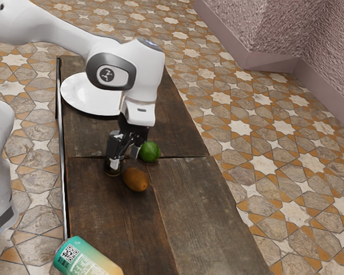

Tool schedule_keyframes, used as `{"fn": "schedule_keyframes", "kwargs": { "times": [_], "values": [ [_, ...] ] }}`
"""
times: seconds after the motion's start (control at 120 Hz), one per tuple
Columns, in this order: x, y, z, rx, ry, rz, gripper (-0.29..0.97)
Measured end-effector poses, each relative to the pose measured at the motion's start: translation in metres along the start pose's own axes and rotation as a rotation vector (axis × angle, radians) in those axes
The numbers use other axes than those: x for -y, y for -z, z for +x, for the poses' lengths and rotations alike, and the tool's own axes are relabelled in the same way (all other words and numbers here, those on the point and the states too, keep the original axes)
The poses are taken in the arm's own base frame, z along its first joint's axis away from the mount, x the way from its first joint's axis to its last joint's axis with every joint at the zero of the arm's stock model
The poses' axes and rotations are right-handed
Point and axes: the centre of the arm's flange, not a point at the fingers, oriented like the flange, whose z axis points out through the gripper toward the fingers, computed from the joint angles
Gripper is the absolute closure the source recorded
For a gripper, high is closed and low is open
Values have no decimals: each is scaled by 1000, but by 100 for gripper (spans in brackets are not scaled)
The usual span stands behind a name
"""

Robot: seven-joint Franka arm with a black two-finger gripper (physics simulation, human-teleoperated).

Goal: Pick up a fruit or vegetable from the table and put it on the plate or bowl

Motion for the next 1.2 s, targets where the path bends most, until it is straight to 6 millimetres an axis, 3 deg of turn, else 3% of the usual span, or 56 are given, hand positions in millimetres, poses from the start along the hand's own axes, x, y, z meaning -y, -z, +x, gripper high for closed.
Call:
{"fn": "schedule_keyframes", "kwargs": {
  "times": [0.283, 0.65, 1.2],
  "values": [
    [14, -4, 11, -26, -11, 35, 3],
    [18, -7, 15, -59, -22, 55, 4],
    [21, -40, 15, -36, -10, 15, 5]
  ]
}}
